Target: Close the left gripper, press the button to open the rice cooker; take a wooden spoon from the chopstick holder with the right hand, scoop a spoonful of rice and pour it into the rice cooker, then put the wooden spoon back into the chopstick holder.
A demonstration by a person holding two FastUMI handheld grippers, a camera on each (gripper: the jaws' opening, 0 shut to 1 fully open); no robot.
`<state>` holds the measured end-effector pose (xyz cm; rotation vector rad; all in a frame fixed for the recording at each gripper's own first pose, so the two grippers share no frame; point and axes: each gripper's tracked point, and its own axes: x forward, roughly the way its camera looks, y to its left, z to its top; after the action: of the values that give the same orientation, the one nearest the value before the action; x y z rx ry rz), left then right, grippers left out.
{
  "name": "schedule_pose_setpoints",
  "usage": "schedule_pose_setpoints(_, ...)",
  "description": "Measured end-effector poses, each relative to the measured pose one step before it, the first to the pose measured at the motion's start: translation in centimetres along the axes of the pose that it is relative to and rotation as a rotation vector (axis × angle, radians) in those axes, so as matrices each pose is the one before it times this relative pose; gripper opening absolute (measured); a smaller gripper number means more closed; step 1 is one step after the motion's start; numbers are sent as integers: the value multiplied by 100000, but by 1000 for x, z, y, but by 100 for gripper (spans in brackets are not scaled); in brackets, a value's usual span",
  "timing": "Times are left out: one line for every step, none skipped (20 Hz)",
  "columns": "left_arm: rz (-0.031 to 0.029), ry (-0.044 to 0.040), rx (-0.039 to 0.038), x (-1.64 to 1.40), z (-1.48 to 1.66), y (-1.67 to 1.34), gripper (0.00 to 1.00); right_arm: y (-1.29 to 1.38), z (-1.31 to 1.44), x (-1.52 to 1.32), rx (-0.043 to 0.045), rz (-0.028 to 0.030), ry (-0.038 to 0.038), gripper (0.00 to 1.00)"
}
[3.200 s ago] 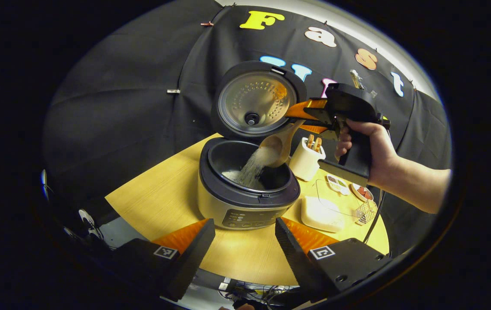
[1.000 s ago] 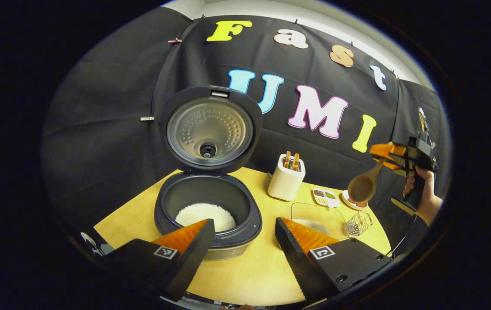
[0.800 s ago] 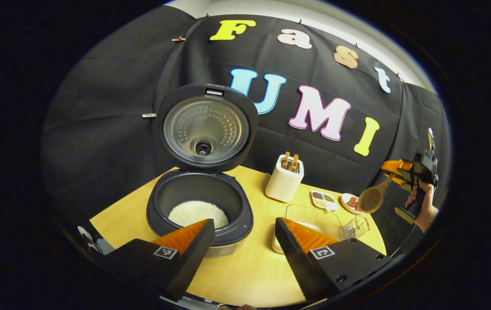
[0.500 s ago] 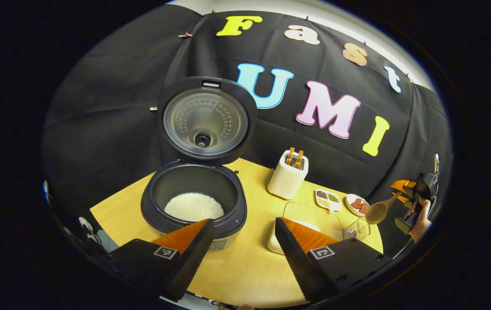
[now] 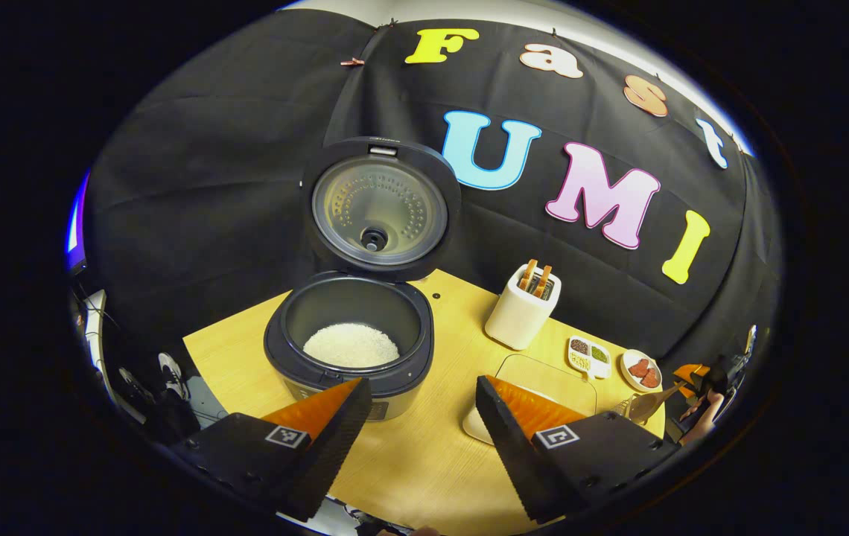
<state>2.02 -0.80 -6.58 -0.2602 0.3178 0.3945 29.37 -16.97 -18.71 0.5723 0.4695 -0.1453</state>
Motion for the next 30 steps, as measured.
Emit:
schedule_pose_setpoints(1184,-586,591,-464,71,-173,95,-432,-641,476,191,-621,1350,20)
schedule_pose_setpoints(1245,-1024,566,-416,302,-72,95,-504,-607,449,290,-787,1195,20)
schedule_pose_setpoints(902,-808,599,-298,215,-134,95,-262,-433,565,412,-73,662,20)
schedule_pose_setpoints(475,-985,670,-252,304,-160,95,-191,-336,223,460,-195,742,20)
schedule_pose_setpoints(109,-1222,813,-241,257,-155,95,191,341,168,1329,755,-1578,20)
schedule_pose_setpoints(-66,-1506,985,-91,528,-92,95,-249,15,-161,-160,-416,-875,22)
schedule_pose_setpoints(-57,-1726,985,-39,522,18,95,180,40,-293,-373,485,-205,17)
schedule_pose_setpoints(-364,-1943,799,129,767,37,95,220,88,-466,-631,249,-398,24)
schedule_pose_setpoints(-513,-2391,684,40,886,152,95,-31,461,-437,-1469,-683,-1406,25)
schedule_pose_setpoints(-366,-2800,737,109,1016,252,95,25,177,-304,-1462,-443,-1319,53)
schedule_pose_setpoints(-530,-3197,720,118,1161,440,95,246,436,-708,-930,-127,-1397,60)
schedule_pose_setpoints(-749,-3524,781,211,1263,423,95,270,47,-968,-1400,-1491,-1485,60)
schedule_pose_setpoints(-916,-3338,1159,260,1233,496,95,-218,315,-1507,-2395,-2067,-2483,80)
schedule_pose_setpoints(-897,-3038,2050,380,1220,553,95,-373,818,-796,-4697,-2631,-3797,100)
schedule_pose_setpoints(-850,-4428,3148,241,1427,605,95,-356,742,-1151,-5787,-1706,-3995,99)
schedule_pose_setpoints(-524,-4541,3651,417,1558,637,95,-207,370,-1579,-5076,-1409,-2436,98)
schedule_pose_setpoints(-447,-3965,3291,500,1118,726,95,-152,363,-1534,-3315,-868,-1666,98)
schedule_pose_setpoints(-1146,-3873,1711,588,1131,495,95,3,260,-1588,-1620,-482,-1277,98)
schedule_pose_setpoints(-1908,-3320,127,745,993,298,95,-82,155,-1556,-763,-389,-1224,98)
schedule_pose_setpoints(-2041,-2420,-705,874,745,284,95,-215,-260,-1527,-770,-859,-183,99)
schedule_pose_setpoints(-1355,-2265,-419,846,633,481,95,-35,-299,-1428,-594,-396,-42,98)
schedule_pose_setpoints(-835,-2420,330,1008,632,625,95,188,-270,-1627,-516,17,-279,98)
schedule_pose_setpoints(-671,-1997,716,1123,405,627,95,277,-365,-1611,-1368,565,-30,99)
schedule_pose_setpoints(-439,-1506,989,1218,251,653,95,288,-638,-1516,-1970,511,101,98)
schedule_pose_setpoints(-618,-1779,1198,1030,164,506,95,300,-344,-1547,-2549,593,15,98)
schedule_pose_setpoints(-160,-2131,1656,1209,97,519,95,428,-115,-1518,-2772,927,-655,98)
schedule_pose_setpoints(38,-1511,932,1324,-39,496,95,426,-7,-1396,-2234,829,-651,99)
schedule_pose_setpoints(-642,-2055,37,1296,33,197,92,339,57,-1353,-2104,708,-677,98)
schedule_pose_setpoints(-703,-2618,5,1155,243,-2,92,342,173,-1281,-1690,455,-665,98)
schedule_pose_setpoints(-571,-2194,246,1264,116,153,92,257,359,-1162,-1245,-98,-1206,98)
